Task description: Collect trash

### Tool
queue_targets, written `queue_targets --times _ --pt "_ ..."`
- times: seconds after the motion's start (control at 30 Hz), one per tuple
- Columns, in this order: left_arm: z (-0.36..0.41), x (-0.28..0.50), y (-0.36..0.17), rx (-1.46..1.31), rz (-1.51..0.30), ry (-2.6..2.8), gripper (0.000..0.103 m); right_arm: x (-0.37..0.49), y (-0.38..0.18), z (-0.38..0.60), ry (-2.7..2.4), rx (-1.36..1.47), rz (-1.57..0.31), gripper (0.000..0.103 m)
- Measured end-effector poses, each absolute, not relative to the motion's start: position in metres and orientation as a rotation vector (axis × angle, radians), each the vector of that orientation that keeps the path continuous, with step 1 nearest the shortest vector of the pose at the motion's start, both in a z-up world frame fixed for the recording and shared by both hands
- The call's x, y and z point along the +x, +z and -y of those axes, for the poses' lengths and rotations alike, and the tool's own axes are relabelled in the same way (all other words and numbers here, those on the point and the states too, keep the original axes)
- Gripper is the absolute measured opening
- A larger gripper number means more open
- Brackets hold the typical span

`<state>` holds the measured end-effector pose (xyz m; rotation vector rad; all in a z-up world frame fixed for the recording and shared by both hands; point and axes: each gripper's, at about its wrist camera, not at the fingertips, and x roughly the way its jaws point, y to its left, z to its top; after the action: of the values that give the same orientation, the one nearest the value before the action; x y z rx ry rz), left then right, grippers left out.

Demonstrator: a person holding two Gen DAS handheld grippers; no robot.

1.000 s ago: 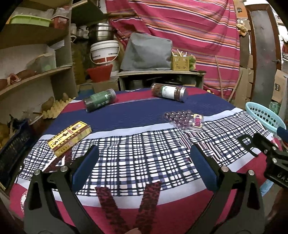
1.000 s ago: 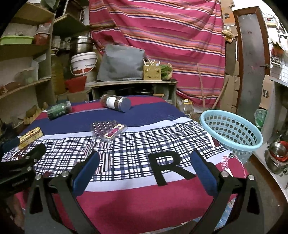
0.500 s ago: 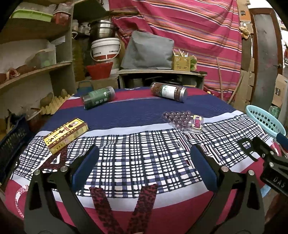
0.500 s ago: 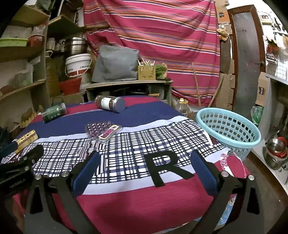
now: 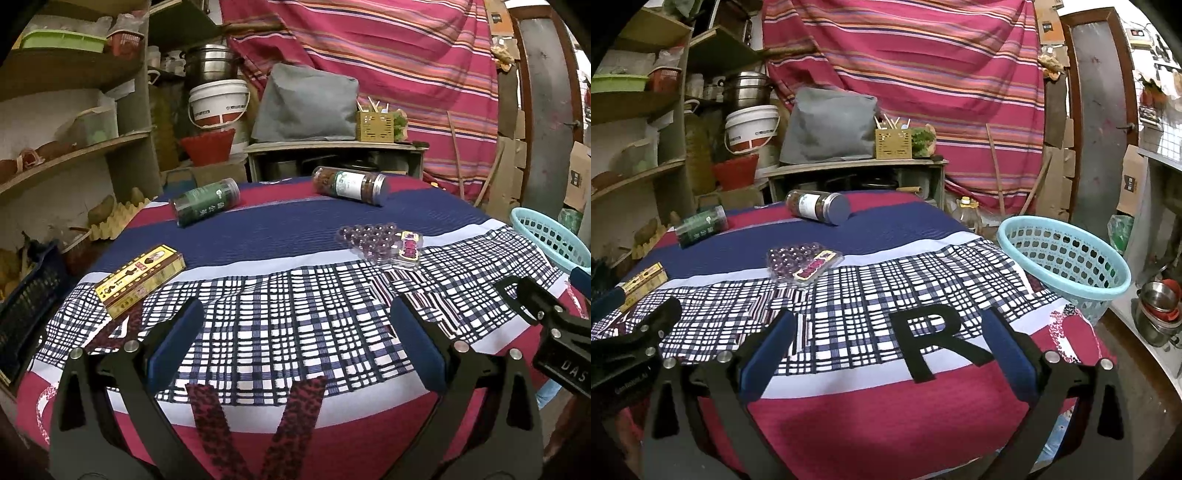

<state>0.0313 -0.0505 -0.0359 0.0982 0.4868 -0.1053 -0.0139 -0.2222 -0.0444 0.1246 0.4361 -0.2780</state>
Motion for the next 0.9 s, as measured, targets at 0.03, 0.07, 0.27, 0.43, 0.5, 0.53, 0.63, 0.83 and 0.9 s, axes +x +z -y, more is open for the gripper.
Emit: queue_targets --times 0.03,0.07,0.27,0.43,0.5,0.53,0.63,0.83,0.9 --pt "0.0507 0.0312 -0.0359 0.097 -0.487 -0.105 0.098 -0.0143 -0.0443 0.2217 -0.277 0.124 -0.435 0.098" --pt "0.0504 0.0319 -0.0358 0.097 -0.487 -0.106 0.098 -0.0145 -0.0443 0.2213 -0.276 0.123 -0.433 0.098" --pt "0.0503 0.0322 -0.0363 0.099 -0.49 -0.107 0.098 -0.0141 -0.044 0.2202 -0.273 0.127 -0.435 0.098" --pt "0.0507 0.0321 -0.0371 0.099 -0.493 -0.102 0.098 -0.014 -0.0439 0.2201 -0.274 0.126 -0.435 0.098" --pt "0.0503 0.032 -0.0375 0.096 -0.494 -0.098 0.098 -0.0136 -0.0439 0.2196 -0.273 0.124 -0.436 0.098" --pt "0.0502 0.0319 -0.0379 0.095 -0.495 -0.097 0.098 -0.0135 -0.044 0.2191 -0.271 0.124 -0.436 0.098" --pt "0.0501 0.0319 -0.0382 0.093 -0.498 -0.094 0.098 -0.0135 -0.0442 0.218 -0.269 0.123 -0.436 0.098" --pt "0.0514 0.0327 -0.0384 0.099 -0.499 -0.092 0.098 -0.0134 -0.0441 0.2175 -0.27 0.123 -0.436 0.098" --pt "0.0524 0.0323 -0.0389 0.103 -0.498 -0.091 0.098 -0.0135 -0.044 0.2168 -0.271 0.123 -0.436 0.098"
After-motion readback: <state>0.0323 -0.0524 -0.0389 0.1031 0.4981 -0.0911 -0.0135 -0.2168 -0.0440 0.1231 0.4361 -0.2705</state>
